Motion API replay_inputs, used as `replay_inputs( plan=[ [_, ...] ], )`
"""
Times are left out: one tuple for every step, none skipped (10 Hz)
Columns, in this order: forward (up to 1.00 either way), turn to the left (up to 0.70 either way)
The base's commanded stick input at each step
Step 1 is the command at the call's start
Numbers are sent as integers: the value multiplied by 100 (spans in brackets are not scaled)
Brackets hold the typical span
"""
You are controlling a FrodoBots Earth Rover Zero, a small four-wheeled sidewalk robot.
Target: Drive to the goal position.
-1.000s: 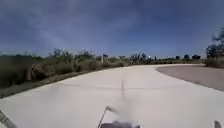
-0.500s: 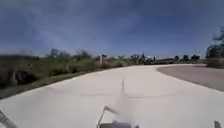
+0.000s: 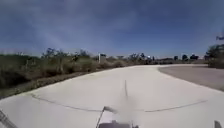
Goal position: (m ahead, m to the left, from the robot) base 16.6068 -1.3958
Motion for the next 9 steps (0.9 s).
replay_inputs(
  plan=[
    [85, -34],
    [85, -34],
    [85, -21],
    [85, 0],
    [85, 0],
    [85, 0],
    [85, 0],
    [85, 0],
    [85, 0]
  ],
)
